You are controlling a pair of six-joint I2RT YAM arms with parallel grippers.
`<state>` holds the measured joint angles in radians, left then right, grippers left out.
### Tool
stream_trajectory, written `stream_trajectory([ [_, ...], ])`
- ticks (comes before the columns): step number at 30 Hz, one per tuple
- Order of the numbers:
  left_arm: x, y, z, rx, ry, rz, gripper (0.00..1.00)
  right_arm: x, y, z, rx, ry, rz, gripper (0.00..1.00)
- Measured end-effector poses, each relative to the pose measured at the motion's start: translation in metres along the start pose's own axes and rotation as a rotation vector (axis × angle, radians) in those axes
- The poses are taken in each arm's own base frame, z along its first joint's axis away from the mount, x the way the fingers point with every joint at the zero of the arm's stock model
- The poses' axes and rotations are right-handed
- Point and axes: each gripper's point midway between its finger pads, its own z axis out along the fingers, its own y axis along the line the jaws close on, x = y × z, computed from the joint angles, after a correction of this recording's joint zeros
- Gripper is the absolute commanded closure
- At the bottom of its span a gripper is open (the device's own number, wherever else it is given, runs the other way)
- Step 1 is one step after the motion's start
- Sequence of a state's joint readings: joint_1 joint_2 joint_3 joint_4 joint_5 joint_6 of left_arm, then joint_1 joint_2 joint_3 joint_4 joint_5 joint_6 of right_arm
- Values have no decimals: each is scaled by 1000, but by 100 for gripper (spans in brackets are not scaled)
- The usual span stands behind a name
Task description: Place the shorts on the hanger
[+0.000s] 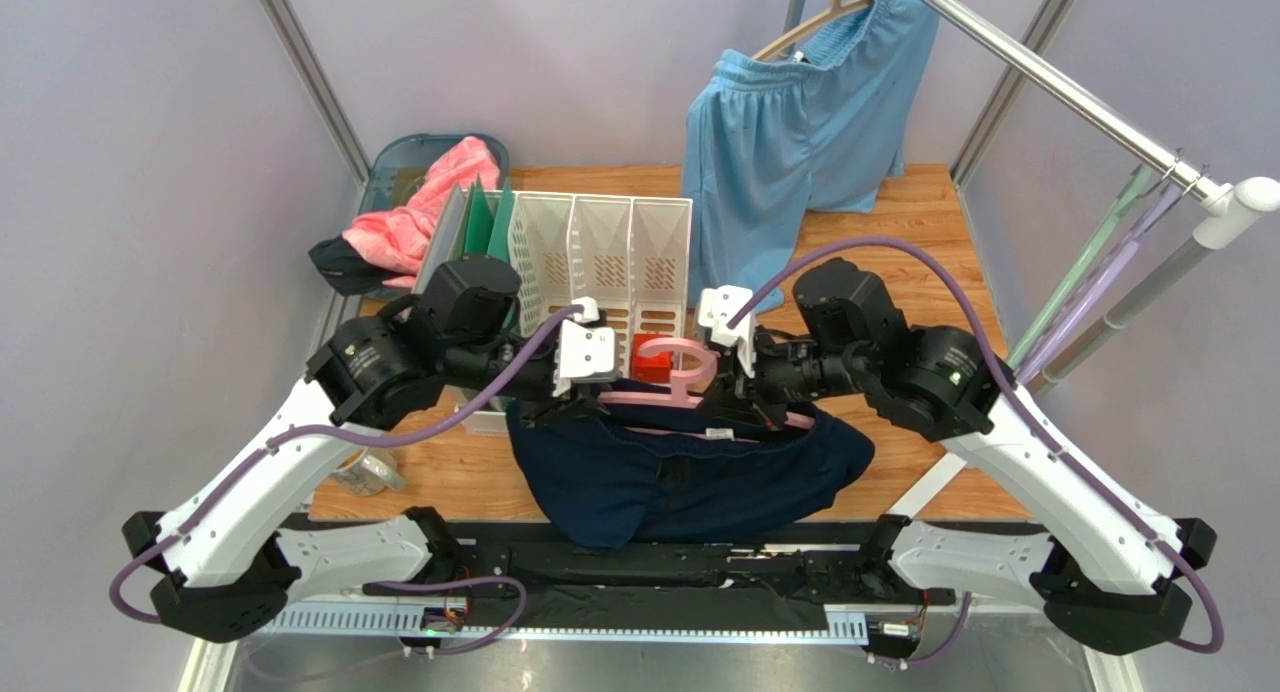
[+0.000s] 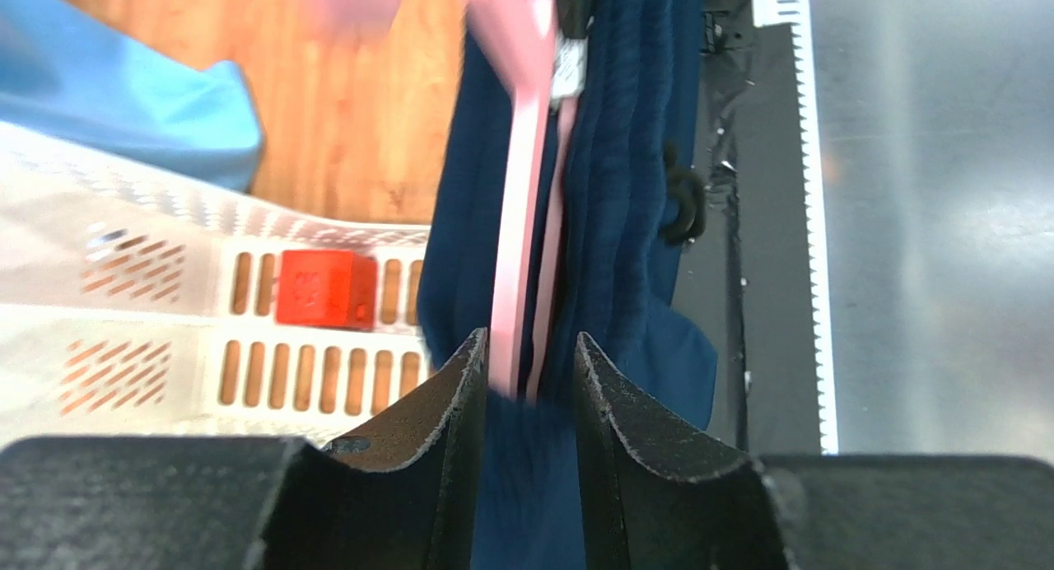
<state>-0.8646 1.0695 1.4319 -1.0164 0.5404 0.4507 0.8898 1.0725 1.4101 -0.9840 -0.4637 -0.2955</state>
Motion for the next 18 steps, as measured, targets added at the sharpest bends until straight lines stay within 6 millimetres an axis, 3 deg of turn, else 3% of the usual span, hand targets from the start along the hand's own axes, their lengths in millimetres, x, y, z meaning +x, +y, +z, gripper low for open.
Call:
stream_trajectory([
  [8, 15, 5, -25, -89, 29, -10, 56, 7, 1, -38, 109, -10, -11, 100],
  [14, 32, 25, -51, -267, 27, -44, 37, 3, 3, -66, 167, -60, -17, 100],
  [18, 47, 26, -51, -287, 37, -85, 30, 1, 8, -77, 171, -82, -44, 100],
])
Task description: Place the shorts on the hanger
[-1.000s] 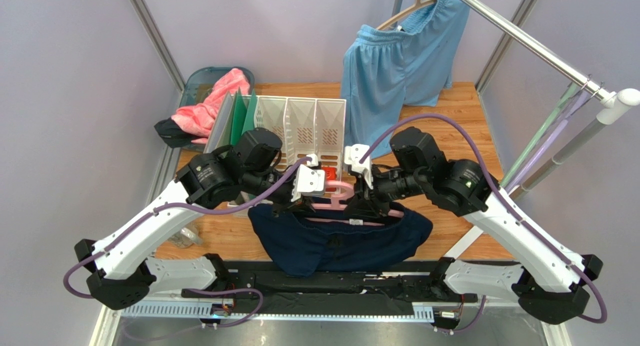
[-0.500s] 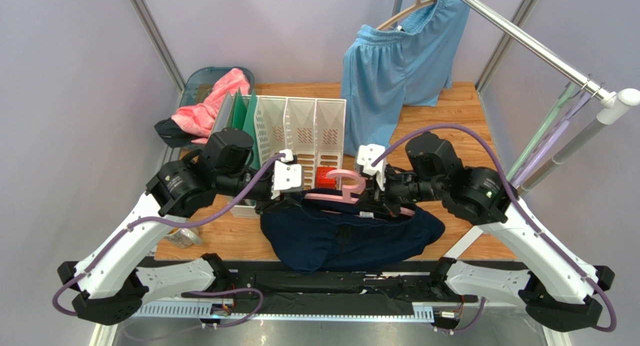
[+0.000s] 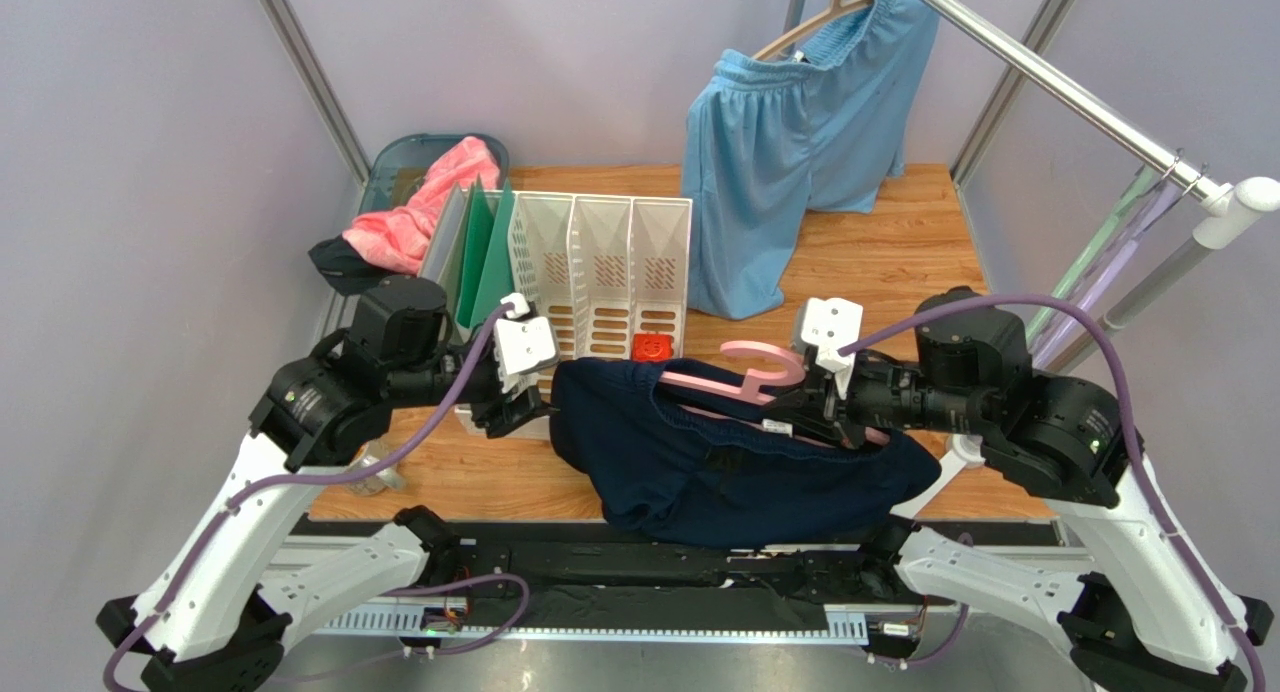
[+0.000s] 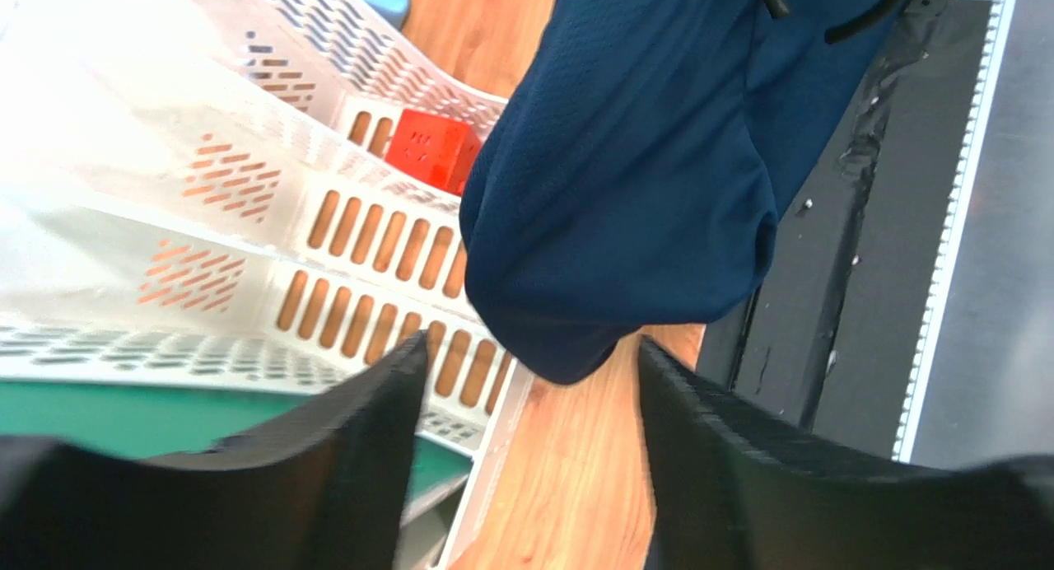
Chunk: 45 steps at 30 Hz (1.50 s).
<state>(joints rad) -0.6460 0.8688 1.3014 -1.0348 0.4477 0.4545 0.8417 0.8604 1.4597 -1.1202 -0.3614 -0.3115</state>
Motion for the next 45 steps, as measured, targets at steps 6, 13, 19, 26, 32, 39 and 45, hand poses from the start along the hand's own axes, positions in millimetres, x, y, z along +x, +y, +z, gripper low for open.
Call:
stream_trajectory([
  [6, 12, 5, 29, 39, 31, -63, 41, -7, 5, -10, -13, -34, -39, 100],
  [13, 25, 4, 45, 69, 74, -107, 100, 0, 6, -17, -2, -16, -54, 100],
  [19, 18, 12, 21, -2, 78, -93, 100, 7, 2, -19, 25, -1, -79, 100],
  [26, 5, 3, -8, -21, 33, -43, 100, 20, -18, -13, 122, 59, -72, 100],
  [32, 25, -13, 4, 61, 72, -92, 51, 8, -26, -15, 163, 44, -32, 100],
  [39, 12, -11, 16, 107, 35, -112, 39, -8, -48, -44, 325, 22, 28, 100],
  [45, -37, 8, 12, 78, -94, -43, 38, -3, -63, -80, 496, 33, 112, 100],
])
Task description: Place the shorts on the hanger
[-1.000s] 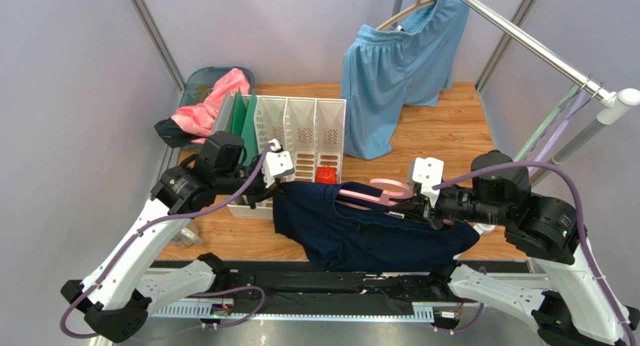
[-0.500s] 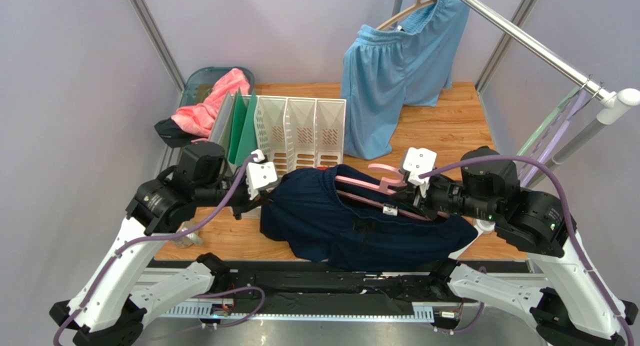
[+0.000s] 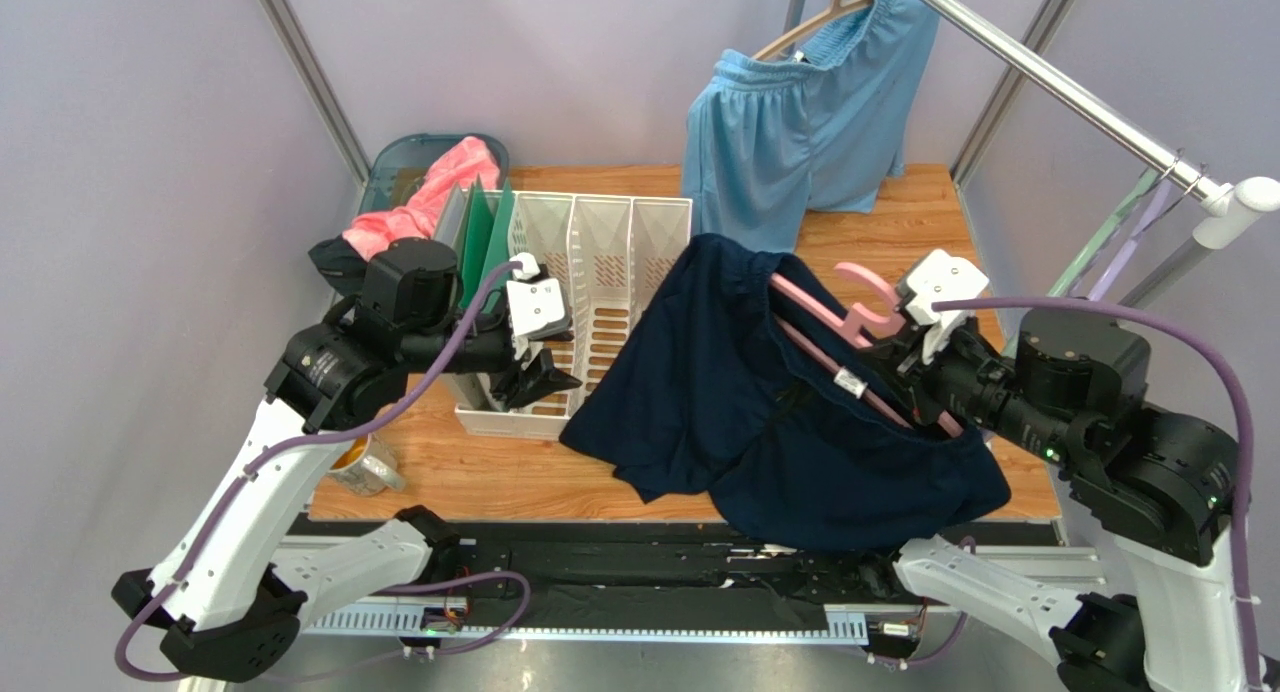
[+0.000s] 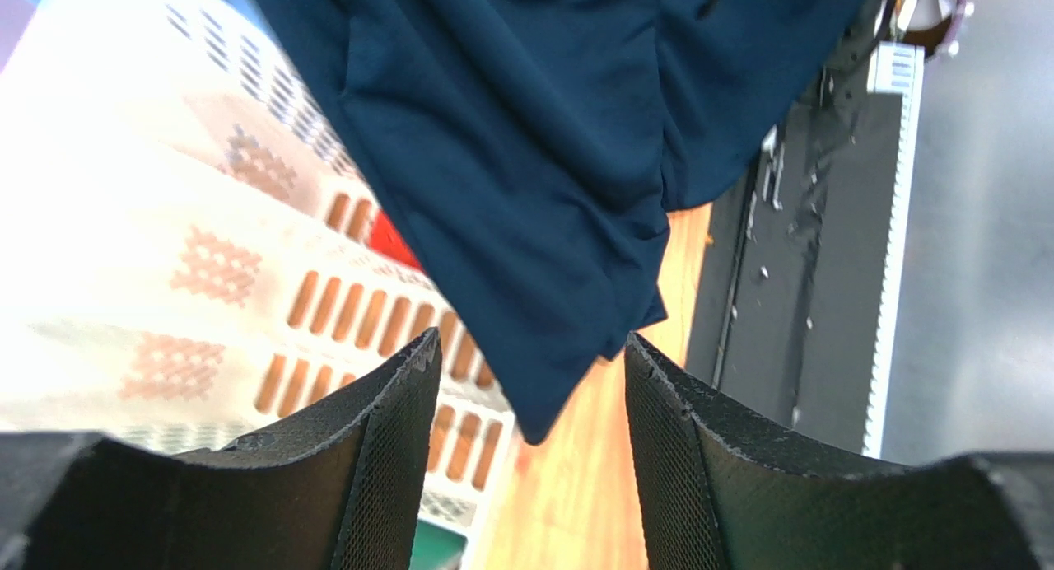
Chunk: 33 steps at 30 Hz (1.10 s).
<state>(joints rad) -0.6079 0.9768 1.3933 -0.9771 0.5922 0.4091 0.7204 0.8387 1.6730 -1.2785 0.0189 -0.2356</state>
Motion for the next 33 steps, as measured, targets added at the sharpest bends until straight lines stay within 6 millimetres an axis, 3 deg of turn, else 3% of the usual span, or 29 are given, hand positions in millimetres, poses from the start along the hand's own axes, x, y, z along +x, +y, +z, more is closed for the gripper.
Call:
stream_trajectory([
  [6, -16, 7, 9, 15, -47, 18, 37, 11, -27, -27, 175, 50, 114, 100],
  [12, -22, 9, 16, 33, -69, 13, 36, 9, -45, -51, 319, 27, 192, 100],
  [18, -26, 8, 19, 42, -88, 8, 36, 2, -60, -57, 419, 28, 292, 100],
  [22, -27, 9, 19, 41, -94, 0, 36, -11, -75, -35, 468, 55, 406, 100],
  [29, -27, 7, 20, 41, -101, -24, 35, -36, -119, 41, 577, 66, 562, 100],
  [33, -24, 4, 19, 39, -108, -37, 35, -53, -143, 61, 670, -22, 580, 100],
])
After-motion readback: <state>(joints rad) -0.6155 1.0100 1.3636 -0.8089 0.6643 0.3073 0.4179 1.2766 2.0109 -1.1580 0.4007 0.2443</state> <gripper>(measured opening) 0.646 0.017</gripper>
